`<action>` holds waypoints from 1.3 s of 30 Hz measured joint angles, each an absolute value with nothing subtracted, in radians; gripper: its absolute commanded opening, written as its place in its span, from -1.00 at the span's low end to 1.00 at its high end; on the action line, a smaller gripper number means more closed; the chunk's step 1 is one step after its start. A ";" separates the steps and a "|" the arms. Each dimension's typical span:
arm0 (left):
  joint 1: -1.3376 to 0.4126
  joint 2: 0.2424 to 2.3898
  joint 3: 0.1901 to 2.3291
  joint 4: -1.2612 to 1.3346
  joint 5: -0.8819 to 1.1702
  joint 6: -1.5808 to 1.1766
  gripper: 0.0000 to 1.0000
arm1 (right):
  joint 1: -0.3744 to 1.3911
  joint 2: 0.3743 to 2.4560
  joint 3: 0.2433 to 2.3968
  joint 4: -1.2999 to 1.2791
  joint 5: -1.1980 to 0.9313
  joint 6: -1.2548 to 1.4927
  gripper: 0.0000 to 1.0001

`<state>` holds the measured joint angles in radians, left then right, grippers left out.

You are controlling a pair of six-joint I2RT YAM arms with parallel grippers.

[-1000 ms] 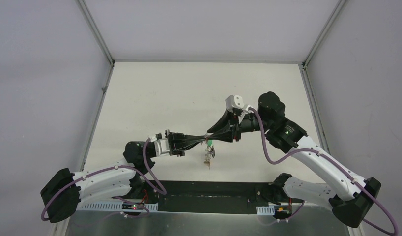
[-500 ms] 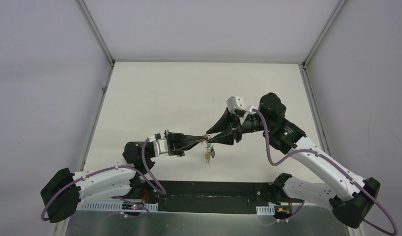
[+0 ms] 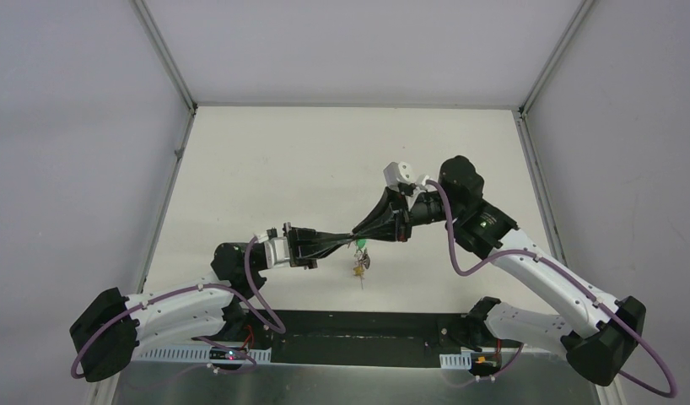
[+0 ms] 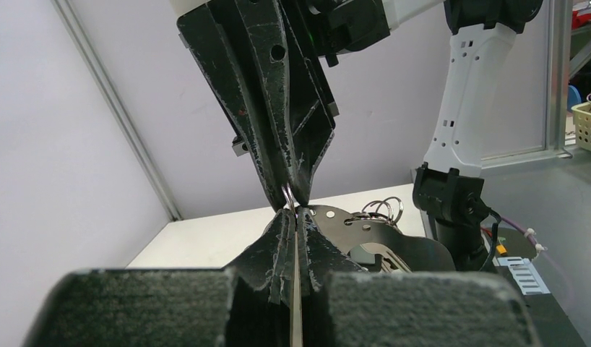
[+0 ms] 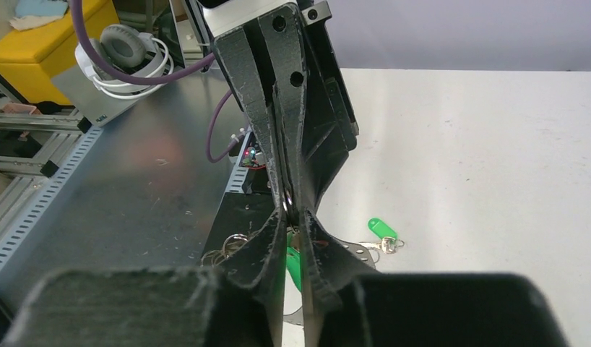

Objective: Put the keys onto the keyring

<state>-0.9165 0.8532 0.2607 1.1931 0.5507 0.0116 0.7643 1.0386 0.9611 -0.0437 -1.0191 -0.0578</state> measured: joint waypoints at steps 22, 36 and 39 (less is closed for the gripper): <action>-0.917 0.623 0.403 0.591 0.474 0.064 -0.24 | 0.782 1.115 1.189 -0.541 -0.852 -0.253 -1.00; -0.924 0.818 0.511 0.353 0.563 0.116 -1.00 | 0.904 1.245 1.339 -0.877 -0.620 -0.409 -1.00; -0.923 0.817 0.514 0.341 0.577 0.120 -1.00 | 0.911 1.245 1.340 -0.882 -0.614 -0.413 -1.00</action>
<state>-0.9234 0.8173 0.5137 0.3408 0.5774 0.1204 0.9108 1.2449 1.3396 -0.8822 -0.6140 -0.4133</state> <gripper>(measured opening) 0.025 0.004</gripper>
